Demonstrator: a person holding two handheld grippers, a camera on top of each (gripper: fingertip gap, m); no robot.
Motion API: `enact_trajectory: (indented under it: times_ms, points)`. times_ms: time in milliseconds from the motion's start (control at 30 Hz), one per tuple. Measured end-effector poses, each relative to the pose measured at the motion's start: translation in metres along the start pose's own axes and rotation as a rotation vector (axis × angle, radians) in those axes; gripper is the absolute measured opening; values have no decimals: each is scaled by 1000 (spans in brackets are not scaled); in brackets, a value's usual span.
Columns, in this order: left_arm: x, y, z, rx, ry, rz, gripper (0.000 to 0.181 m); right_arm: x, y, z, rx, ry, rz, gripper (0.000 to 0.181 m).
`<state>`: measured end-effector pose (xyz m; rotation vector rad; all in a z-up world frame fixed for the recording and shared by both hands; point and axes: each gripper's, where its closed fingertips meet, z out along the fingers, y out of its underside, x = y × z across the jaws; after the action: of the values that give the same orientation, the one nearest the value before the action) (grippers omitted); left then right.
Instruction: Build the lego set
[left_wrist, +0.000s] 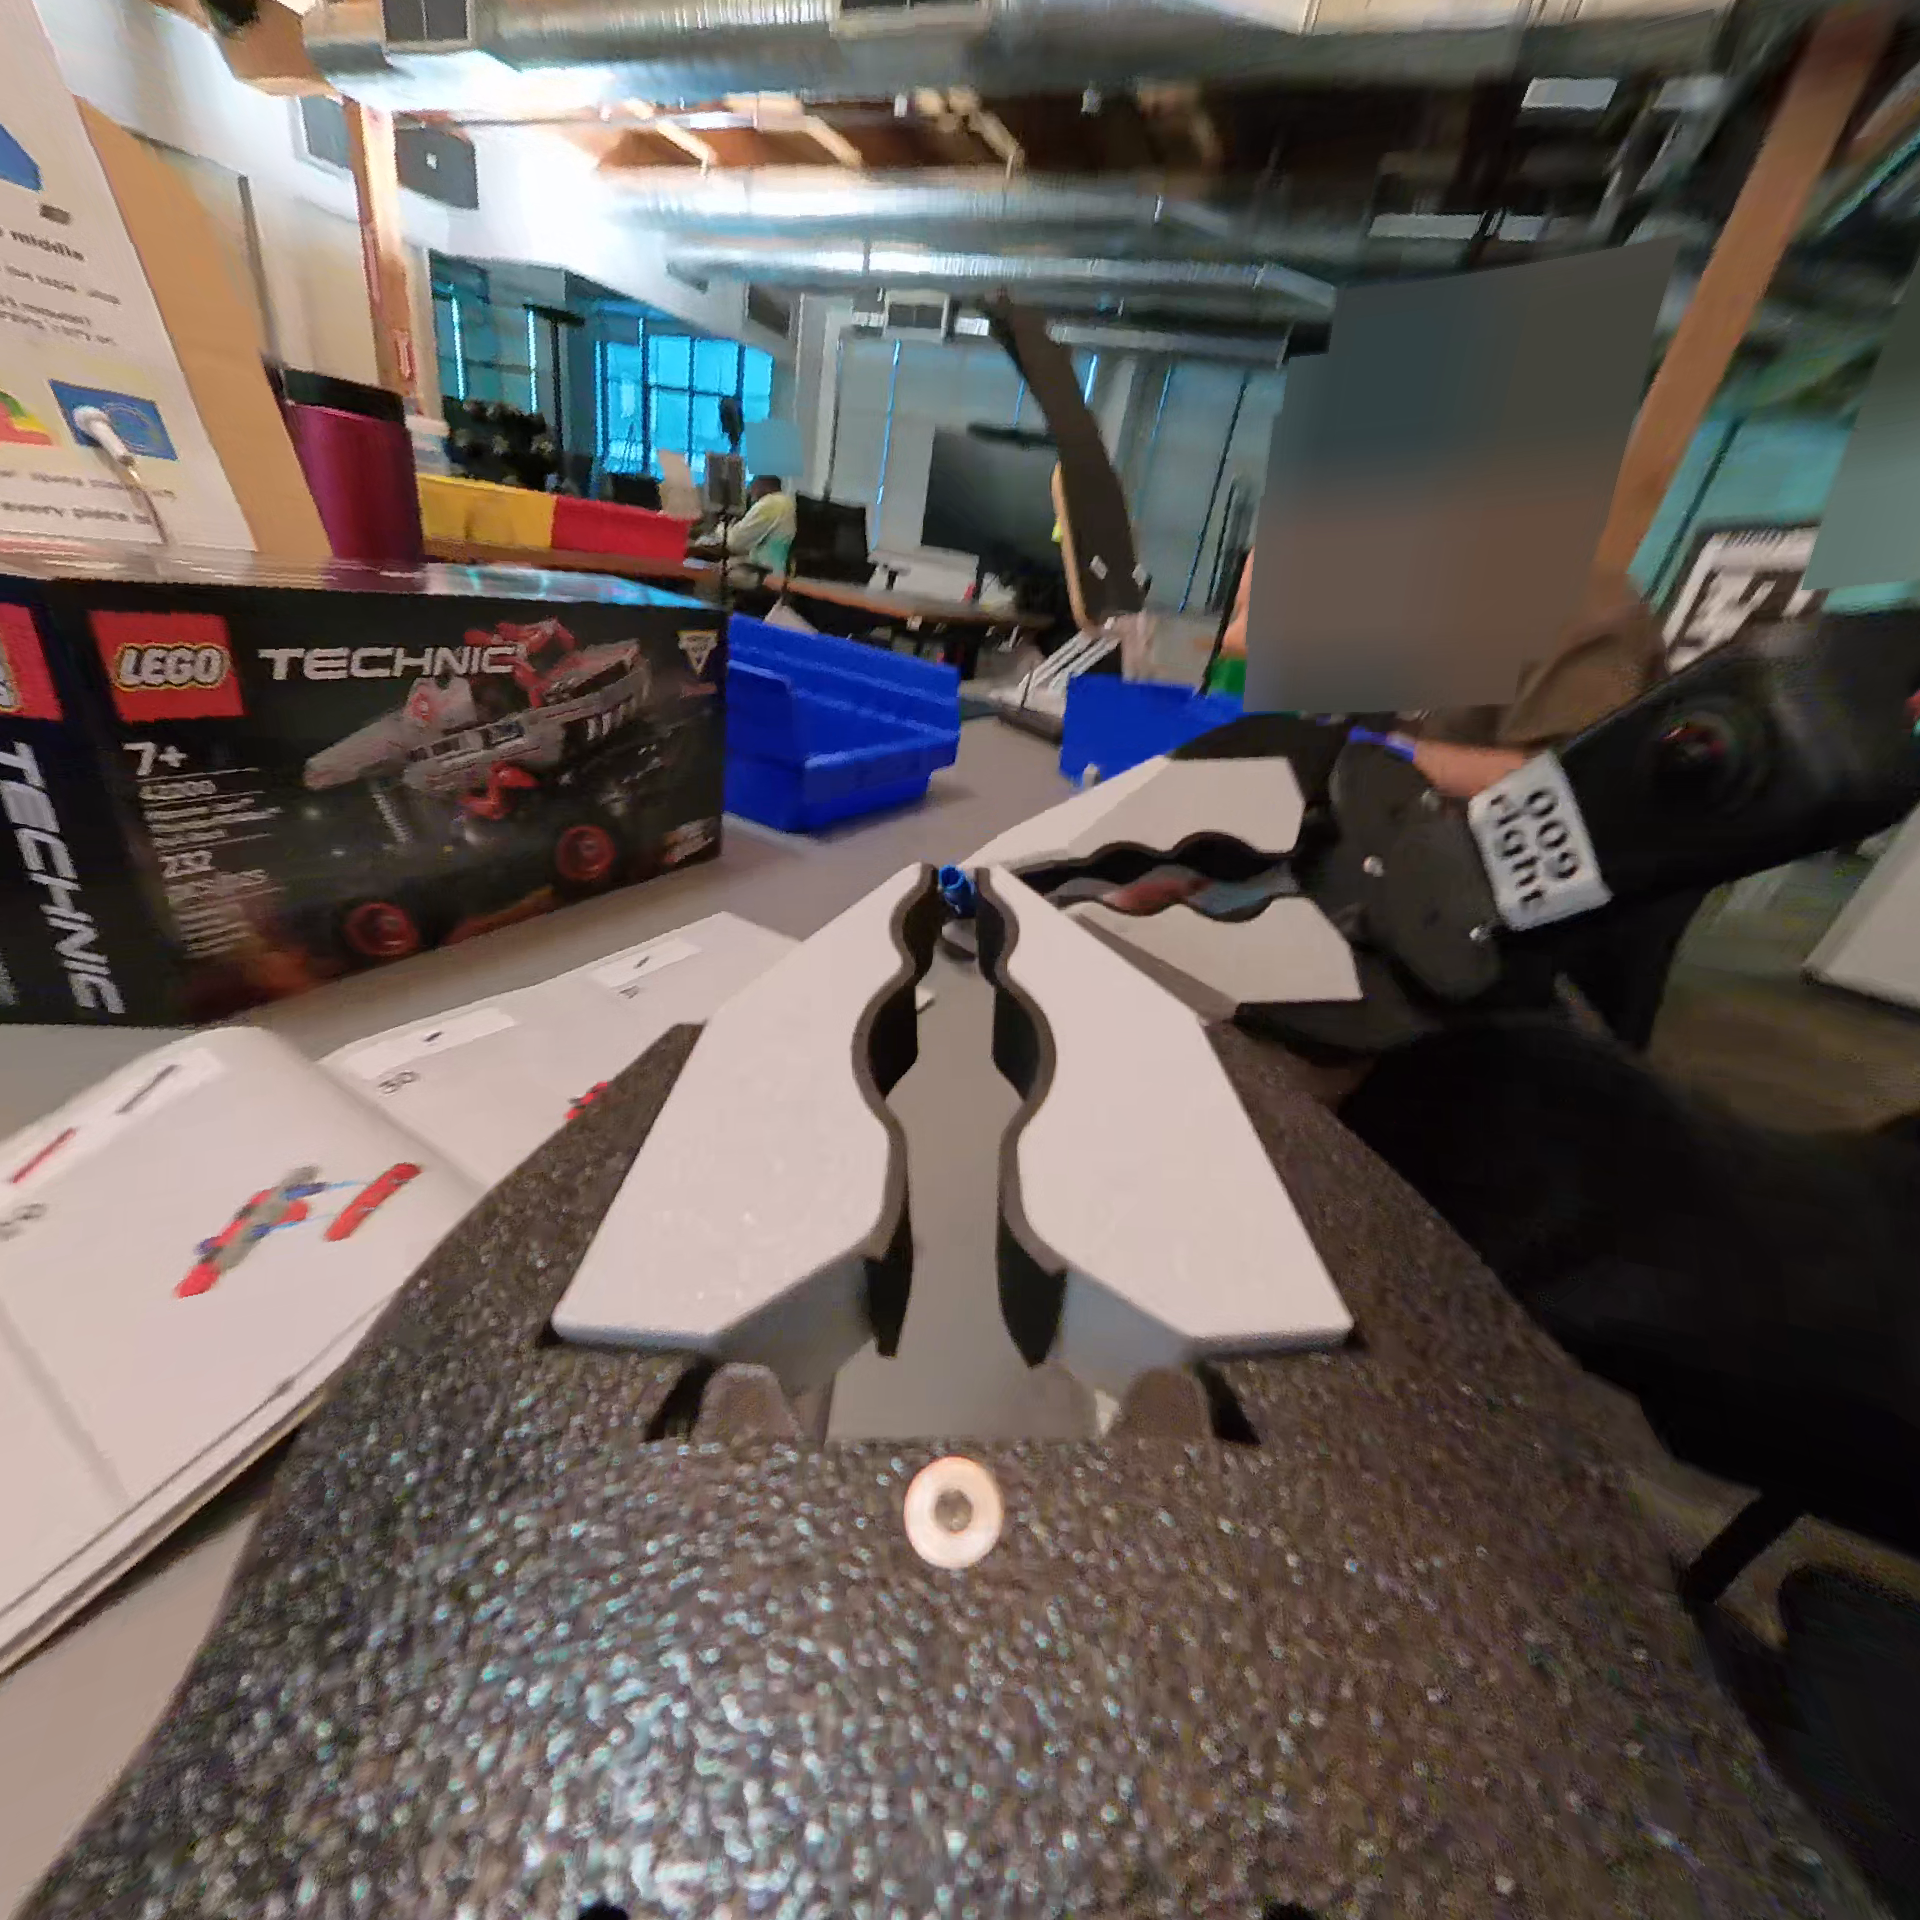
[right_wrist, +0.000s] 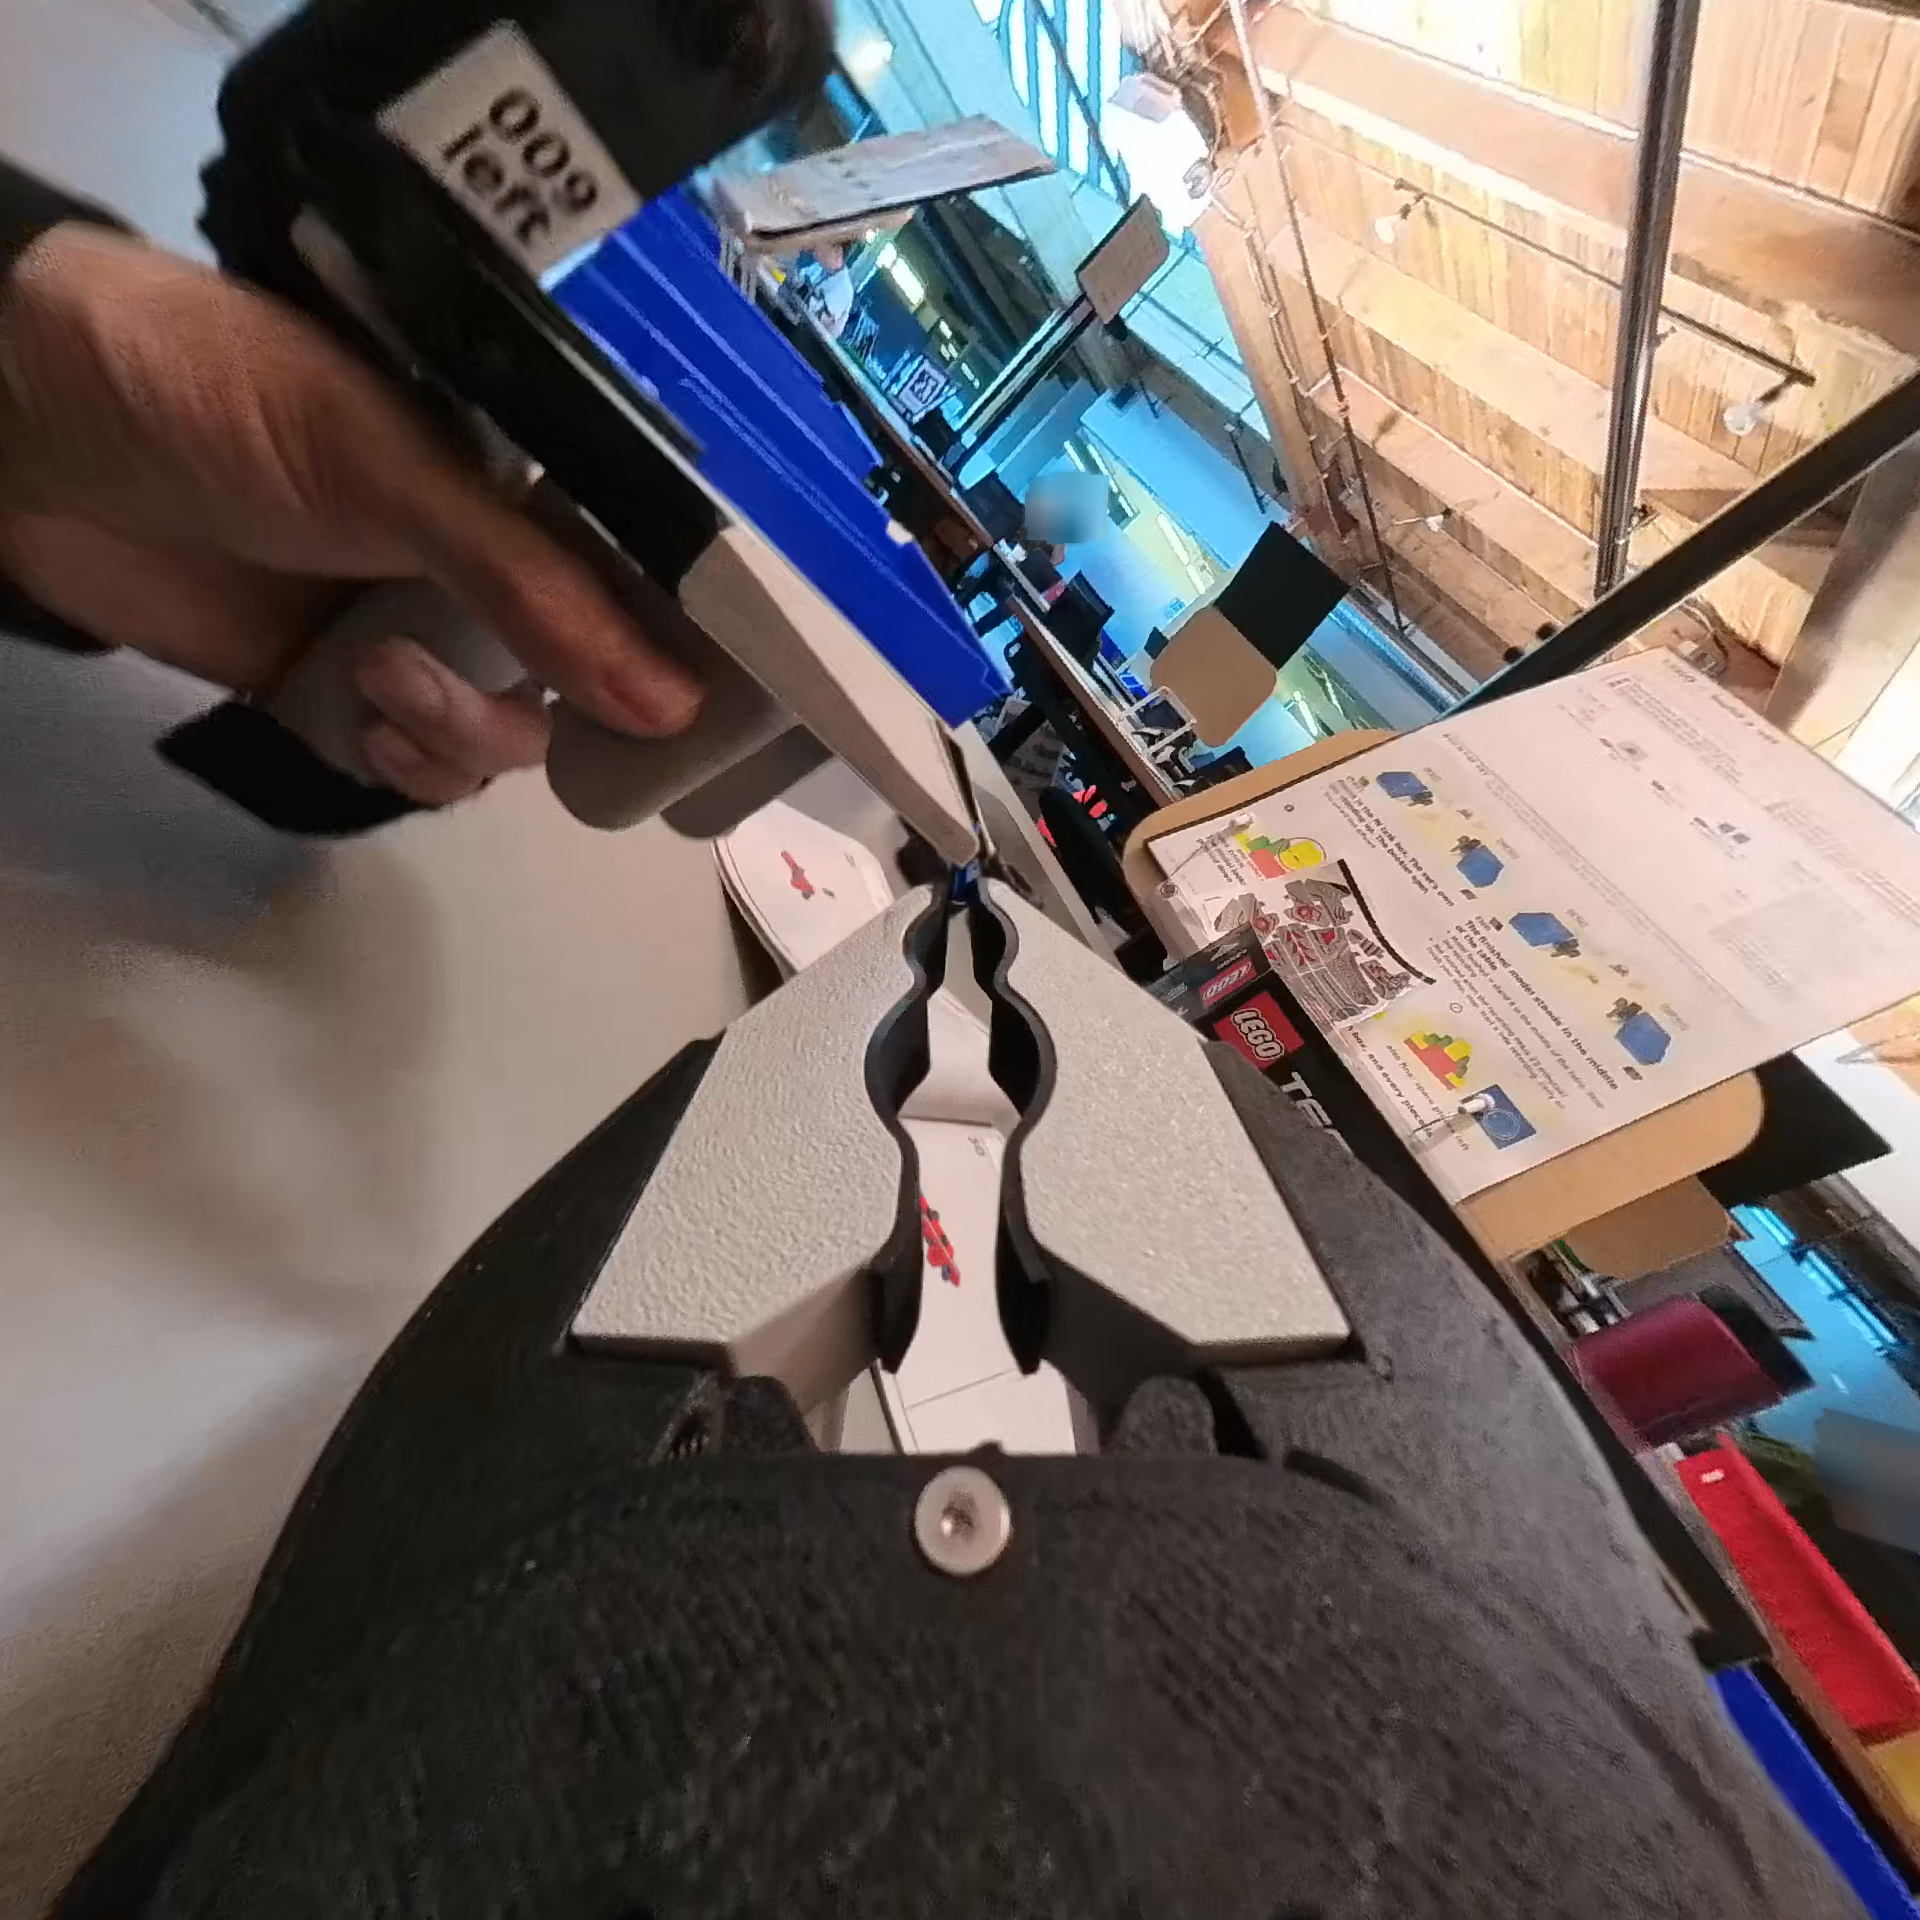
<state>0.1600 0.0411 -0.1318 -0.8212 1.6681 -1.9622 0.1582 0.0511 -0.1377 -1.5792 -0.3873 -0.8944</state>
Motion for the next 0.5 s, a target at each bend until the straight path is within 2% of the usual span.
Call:
enact_trajectory:
  times_ms: [100, 400, 500]
  points:
    - [-2, 8, -2, -91, -17, 68, 4, -5, 5, 1, -23, -27, -30, 2]
    - [-4, 31, -12, -291, 22, 103, 2, -25, 17, 4, -70, -131, -61, 1]
    - [-8, 39, -14, -342, -9, 166, 1, -30, 27, 5, -133, -179, 11, 0]
